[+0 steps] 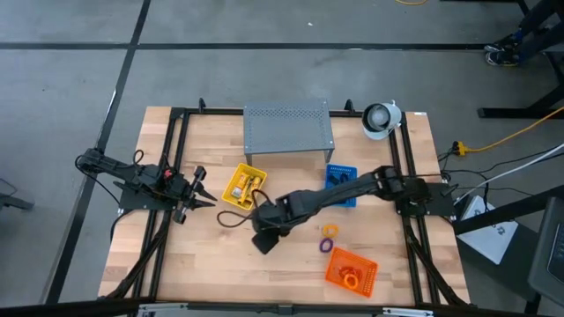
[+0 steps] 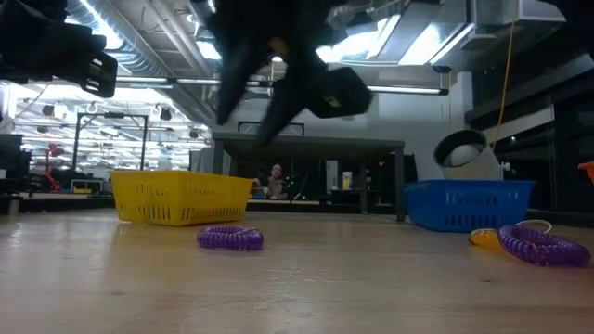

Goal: Pick & Place Office Desk Supplies
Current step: Put the purple spring keychain into the orange bin

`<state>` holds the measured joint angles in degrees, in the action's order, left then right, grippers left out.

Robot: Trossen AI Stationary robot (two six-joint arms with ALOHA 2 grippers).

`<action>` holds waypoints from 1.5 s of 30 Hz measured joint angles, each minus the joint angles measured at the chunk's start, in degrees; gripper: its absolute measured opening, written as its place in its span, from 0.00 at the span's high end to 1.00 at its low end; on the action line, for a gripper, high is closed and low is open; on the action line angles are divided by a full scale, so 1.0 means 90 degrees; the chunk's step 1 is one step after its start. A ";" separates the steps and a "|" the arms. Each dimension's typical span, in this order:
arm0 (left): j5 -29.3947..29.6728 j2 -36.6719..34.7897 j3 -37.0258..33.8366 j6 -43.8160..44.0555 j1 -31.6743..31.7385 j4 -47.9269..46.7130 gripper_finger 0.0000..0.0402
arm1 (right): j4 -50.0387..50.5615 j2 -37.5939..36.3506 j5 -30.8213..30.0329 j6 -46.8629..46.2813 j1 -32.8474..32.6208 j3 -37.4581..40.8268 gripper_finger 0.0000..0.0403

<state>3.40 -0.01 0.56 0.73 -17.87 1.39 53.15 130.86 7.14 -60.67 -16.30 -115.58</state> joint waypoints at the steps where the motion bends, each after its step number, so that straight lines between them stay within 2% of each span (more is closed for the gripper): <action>1: -0.0002 0.0000 0.0001 0.0000 0.0000 0.0007 0.84 | -0.0010 0.0114 0.0000 -0.0023 -0.0002 -0.0171 0.61; 5: 0.0001 0.0000 0.0002 0.0000 -0.0002 0.0002 0.84 | 0.0048 0.0401 -0.0018 -0.0134 0.0017 -0.0500 0.61; 16: -0.0001 0.0000 0.0001 0.0000 -0.0002 0.0010 0.83 | 0.0272 0.0663 -0.0037 -0.0306 0.0015 -0.0498 0.61; 28: -0.0002 0.0000 0.0001 0.0000 -0.0002 0.0010 0.84 | 0.0133 0.0842 0.0182 -0.0423 0.0037 0.0092 0.61; 34: -0.0002 0.0000 0.0001 0.0000 -0.0002 0.0010 0.84 | 0.0123 0.0839 0.0123 -0.0377 0.0037 0.0114 0.62; 38: -0.0002 0.0000 0.0000 0.0000 -0.0002 0.0010 0.84 | 0.0173 0.0839 0.0041 -0.0235 0.0034 0.0120 0.72; 43: -0.0003 0.0000 0.0002 0.0000 -0.0002 0.0010 0.83 | 0.0055 0.0839 -0.0005 -0.0064 0.0037 0.0127 0.95; 45: -0.0005 0.0000 0.0000 0.0000 -0.0002 0.0010 0.83 | 0.0024 0.0839 0.0028 -0.0003 0.0037 0.0127 0.97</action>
<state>3.36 -0.01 0.56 0.73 -17.89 1.48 53.36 138.41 7.39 -60.69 -15.97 -114.43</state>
